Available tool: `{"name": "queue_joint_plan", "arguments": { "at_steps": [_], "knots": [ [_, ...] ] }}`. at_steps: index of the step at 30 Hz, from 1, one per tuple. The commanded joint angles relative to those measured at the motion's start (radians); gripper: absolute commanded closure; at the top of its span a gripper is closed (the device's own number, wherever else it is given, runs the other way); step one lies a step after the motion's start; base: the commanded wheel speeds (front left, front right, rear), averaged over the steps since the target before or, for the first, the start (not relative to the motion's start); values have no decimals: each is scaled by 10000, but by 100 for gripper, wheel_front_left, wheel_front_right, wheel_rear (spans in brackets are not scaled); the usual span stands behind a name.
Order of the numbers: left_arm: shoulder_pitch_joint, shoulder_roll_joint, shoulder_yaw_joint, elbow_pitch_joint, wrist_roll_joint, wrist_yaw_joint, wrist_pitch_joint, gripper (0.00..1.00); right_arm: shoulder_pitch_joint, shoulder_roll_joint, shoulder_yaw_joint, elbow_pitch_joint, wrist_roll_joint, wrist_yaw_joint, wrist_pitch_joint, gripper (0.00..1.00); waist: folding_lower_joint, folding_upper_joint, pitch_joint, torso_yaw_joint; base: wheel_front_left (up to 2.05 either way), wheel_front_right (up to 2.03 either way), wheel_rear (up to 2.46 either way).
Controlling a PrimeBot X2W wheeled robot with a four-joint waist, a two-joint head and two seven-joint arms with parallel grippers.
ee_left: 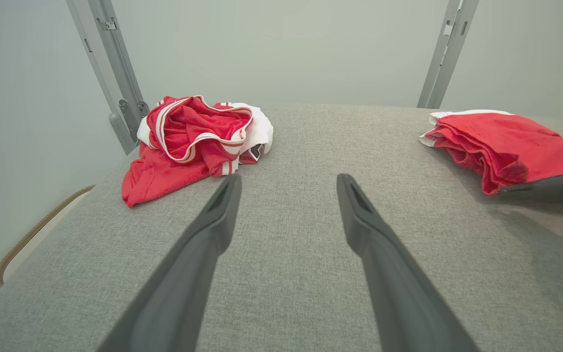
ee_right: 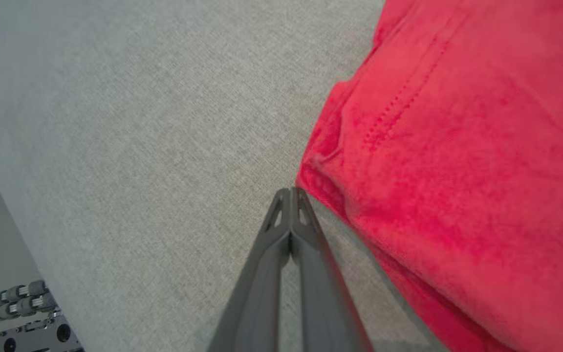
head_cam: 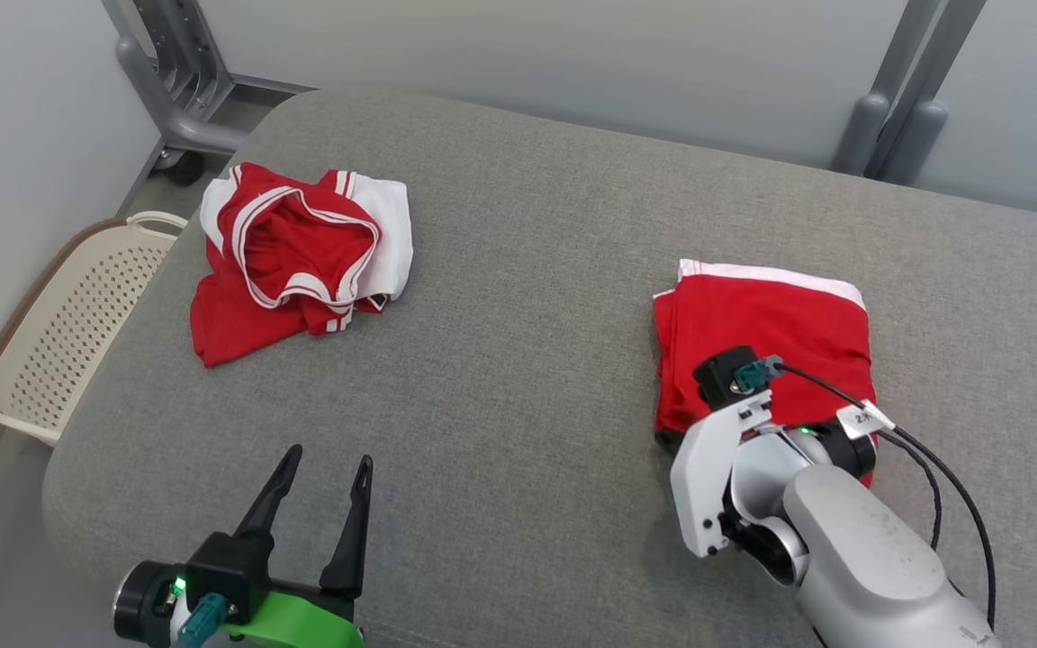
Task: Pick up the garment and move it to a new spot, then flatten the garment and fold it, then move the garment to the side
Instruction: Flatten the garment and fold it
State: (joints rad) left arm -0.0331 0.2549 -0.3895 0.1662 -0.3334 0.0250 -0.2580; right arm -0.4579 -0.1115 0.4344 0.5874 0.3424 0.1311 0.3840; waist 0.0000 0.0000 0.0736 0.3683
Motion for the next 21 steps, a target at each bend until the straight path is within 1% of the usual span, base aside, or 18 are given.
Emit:
{"name": "queue_joint_plan", "arguments": {
  "at_steps": [1, 3, 4, 5, 6, 9, 13, 17, 21],
  "knots": [
    [-59, 23, 50, 12, -52, 57, -76, 0, -233, 11, 2, -60, 144, -7, -22, 100, 0, 0, -12, -40, 0, 0, 0],
    [-16, 23, 80, 8, -67, 104, -79, 0, -386, 37, -192, -212, 407, -7, 173, 100, 0, 0, -68, -96, 0, 0, 0],
    [22, 35, 93, -7, -65, 104, -83, 0, -475, 46, -322, -349, 538, -7, 304, 69, 0, 0, -111, -139, 0, 0, 0],
    [53, 48, 100, -31, -55, 106, -86, 0, -553, 16, -510, -500, 638, -7, 432, 27, 0, 0, -151, -185, 0, 0, 0],
    [87, 55, 117, -55, -46, 116, -88, 0, -609, -41, -827, -626, 734, -12, 593, 0, 0, 0, -194, -237, 0, 0, 0],
    [126, 73, 102, -115, 19, 102, -73, 0, -678, -204, -1384, -949, 713, -10, 902, 0, 0, 0, -270, -331, 0, 0, 0],
    [122, 81, 35, -223, 96, -16, -80, 0, -465, -272, -3101, -1413, 389, -7, 1294, 0, 0, 0, -362, -469, 0, 0, 0],
    [75, 50, 9, -431, 181, -90, -84, 0, -15, 54, -5010, -1451, 32, -6, 1710, 0, 0, 0, -357, -514, 0, 0, 0],
    [119, 12, 125, -746, 414, -131, -77, 0, 231, 333, -6323, -1332, -602, -4, 1808, 0, 0, 0, -172, -507, 0, 0, 0]
  ]
}}
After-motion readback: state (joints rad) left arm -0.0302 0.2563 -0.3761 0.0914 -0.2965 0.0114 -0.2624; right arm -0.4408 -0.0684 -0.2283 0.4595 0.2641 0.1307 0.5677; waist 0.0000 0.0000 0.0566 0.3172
